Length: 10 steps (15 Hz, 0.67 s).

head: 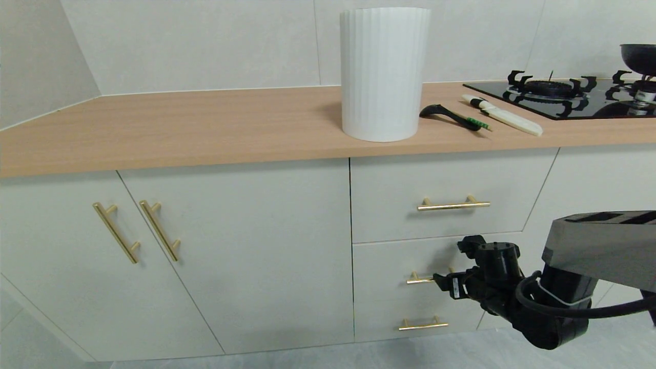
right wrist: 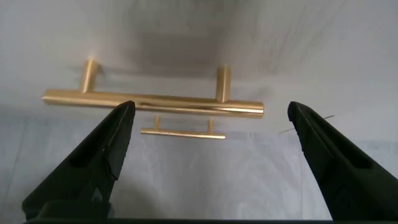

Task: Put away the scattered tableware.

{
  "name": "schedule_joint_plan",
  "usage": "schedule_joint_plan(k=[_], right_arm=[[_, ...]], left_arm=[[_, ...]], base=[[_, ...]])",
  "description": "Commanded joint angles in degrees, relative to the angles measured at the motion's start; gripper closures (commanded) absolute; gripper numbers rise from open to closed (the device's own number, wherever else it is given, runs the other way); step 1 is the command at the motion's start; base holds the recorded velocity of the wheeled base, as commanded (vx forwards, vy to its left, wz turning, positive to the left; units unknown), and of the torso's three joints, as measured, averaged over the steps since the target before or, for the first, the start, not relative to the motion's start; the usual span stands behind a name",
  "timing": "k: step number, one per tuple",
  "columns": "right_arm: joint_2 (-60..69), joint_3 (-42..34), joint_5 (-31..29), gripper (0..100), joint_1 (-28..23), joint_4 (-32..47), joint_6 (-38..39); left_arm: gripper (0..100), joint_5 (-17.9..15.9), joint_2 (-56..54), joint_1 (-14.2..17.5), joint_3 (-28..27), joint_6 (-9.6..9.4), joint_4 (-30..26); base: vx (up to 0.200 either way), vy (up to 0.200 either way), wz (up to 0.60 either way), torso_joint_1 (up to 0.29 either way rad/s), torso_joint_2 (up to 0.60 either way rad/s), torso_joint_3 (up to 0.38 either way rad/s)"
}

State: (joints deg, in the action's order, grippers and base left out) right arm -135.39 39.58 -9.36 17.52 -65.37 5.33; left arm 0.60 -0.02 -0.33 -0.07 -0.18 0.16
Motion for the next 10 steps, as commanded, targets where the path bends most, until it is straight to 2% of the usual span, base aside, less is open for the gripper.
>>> schedule_joint_plan(k=[1,4,10], right_arm=[[-2.78,1.11,-1.45,0,0.15,-2.66,0.03],[-6.12,3.22,-3.65,0,0.06,-6.26,0.03],[-5.94,2.17,-4.26,0,0.24,-5.83,-0.05]], left_arm=[[0,0.02,0.02,-0.02,-0.01,0.01,0.02],[0,0.02,0.02,-0.02,-0.01,0.01,0.02],[0,0.02,0.02,-0.02,0.07,0.01,0.02]], base=[[0.0,0.0,0.0,0.0,0.0,0.0],[0.0,0.0,0.0,0.0,0.0,0.0],[0.0,0.0,0.0,0.0,0.0,0.0]])
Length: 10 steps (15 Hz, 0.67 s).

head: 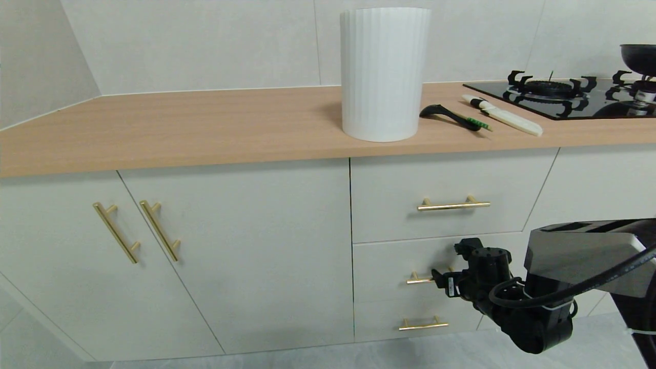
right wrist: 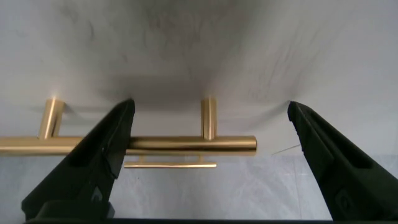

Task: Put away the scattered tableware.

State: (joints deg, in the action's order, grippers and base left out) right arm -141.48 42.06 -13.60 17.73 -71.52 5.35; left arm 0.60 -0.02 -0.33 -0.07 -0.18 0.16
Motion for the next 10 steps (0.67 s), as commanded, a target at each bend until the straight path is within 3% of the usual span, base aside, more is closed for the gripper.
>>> schedule_joint_plan(k=[1,10], right_arm=[[0.16,-0.4,-0.02,0,0.03,0.33,-0.08],[2.7,-2.59,0.42,0,0.12,3.76,-0.17]], left_arm=[[0,0.02,0.02,-0.02,-0.01,0.01,0.02],[0,0.02,0.02,-0.02,-0.01,0.01,0.02]], base=[[0.0,0.0,0.0,0.0,0.0,0.0],[0.0,0.0,0.0,0.0,0.0,0.0]])
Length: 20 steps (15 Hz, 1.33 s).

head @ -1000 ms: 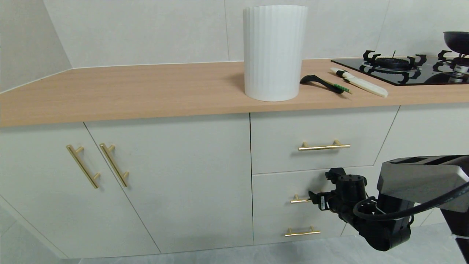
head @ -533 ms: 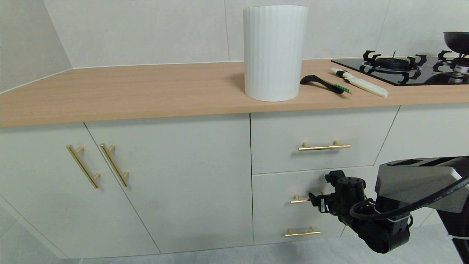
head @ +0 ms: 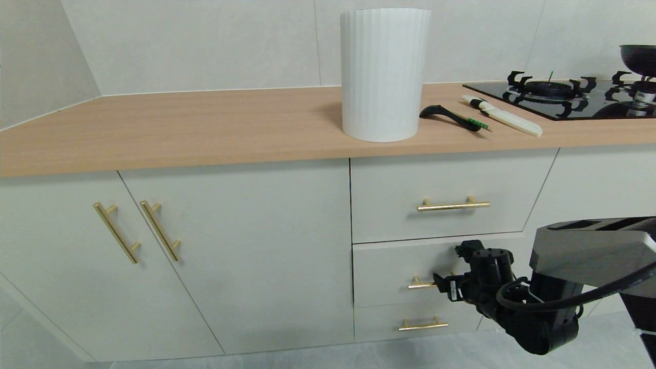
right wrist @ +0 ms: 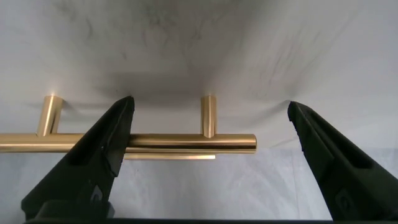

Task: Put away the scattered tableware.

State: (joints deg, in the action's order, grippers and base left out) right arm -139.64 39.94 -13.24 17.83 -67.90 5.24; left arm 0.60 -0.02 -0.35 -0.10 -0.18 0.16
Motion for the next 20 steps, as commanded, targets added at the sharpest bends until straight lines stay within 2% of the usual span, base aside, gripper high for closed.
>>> schedule_joint_plan(k=[1,4,7,9,11,14,18,20], right_arm=[[1.48,-0.91,0.14,0,0.01,0.75,-0.06],[4.64,-2.76,0.76,0,0.01,4.88,-0.14],[16.86,-6.8,9.55,0,-0.08,17.36,-0.5],[24.59,-6.8,12.1,0,-0.08,26.77,-0.58],[30.75,-6.71,14.03,0,0.09,30.72,-0.58],[34.0,-6.45,13.33,0,0.71,29.14,-0.41],[31.54,-8.12,12.98,0,1.33,17.72,-0.14],[27.93,-8.21,10.25,0,1.33,12.97,-0.14]], left_arm=[[0,0.02,0.02,0.0,0.1,0.01,0.02],[0,0.02,0.02,0.0,0.01,0.01,0.02],[0,0.02,0.02,0.0,0.01,0.01,0.02],[0,0.02,0.02,0.0,0.01,0.01,0.02],[0,0.02,0.02,0.0,0.01,0.01,0.02],[0,0.02,0.02,0.0,0.01,0.01,0.02],[0,0.02,0.02,0.0,0.01,0.01,0.02],[0,0.02,0.02,0.0,0.1,0.01,0.02]], base=[[0.0,0.0,0.0,0.0,0.0,0.0],[0.0,0.0,0.0,0.0,0.0,0.0],[0.0,0.0,0.0,0.0,0.0,0.0],[0.0,0.0,0.0,0.0,0.0,0.0],[0.0,0.0,0.0,0.0,0.0,0.0],[0.0,0.0,0.0,0.0,0.0,0.0],[0.0,0.0,0.0,0.0,0.0,0.0],[0.0,0.0,0.0,0.0,0.0,0.0]])
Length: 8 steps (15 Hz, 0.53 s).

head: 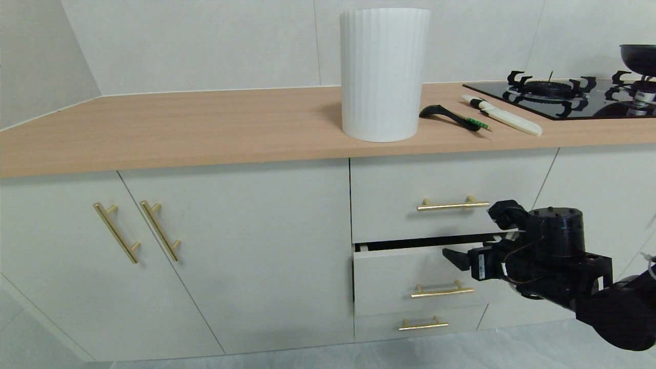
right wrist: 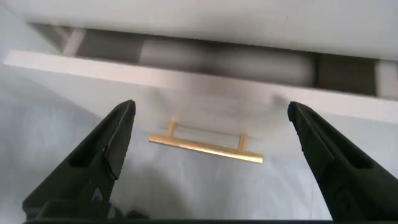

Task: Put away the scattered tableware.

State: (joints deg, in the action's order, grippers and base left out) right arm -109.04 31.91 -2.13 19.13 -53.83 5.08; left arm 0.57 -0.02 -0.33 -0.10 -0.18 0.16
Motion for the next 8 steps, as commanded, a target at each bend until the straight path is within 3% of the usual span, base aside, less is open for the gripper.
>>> schedule_joint_plan(k=[1,3,8], right_arm=[[-4.86,-0.01,-2.61,0,0.03,-3.82,0.1],[-8.29,-0.19,-3.58,0,0.3,-9.18,0.01],[-13.47,-0.01,-3.76,0,0.47,-10.24,0.01]], left_arm=[[0,0.04,0.02,-0.02,0.01,0.01,0.02],[0,0.04,0.02,-0.02,0.01,0.01,0.02],[0,0.04,0.02,-0.02,0.01,0.01,0.02]], base=[[0.0,0.0,0.0,0.0,0.0,0.0],[0.0,0.0,0.0,0.0,0.0,0.0],[0.0,0.0,0.0,0.0,0.0,0.0]])
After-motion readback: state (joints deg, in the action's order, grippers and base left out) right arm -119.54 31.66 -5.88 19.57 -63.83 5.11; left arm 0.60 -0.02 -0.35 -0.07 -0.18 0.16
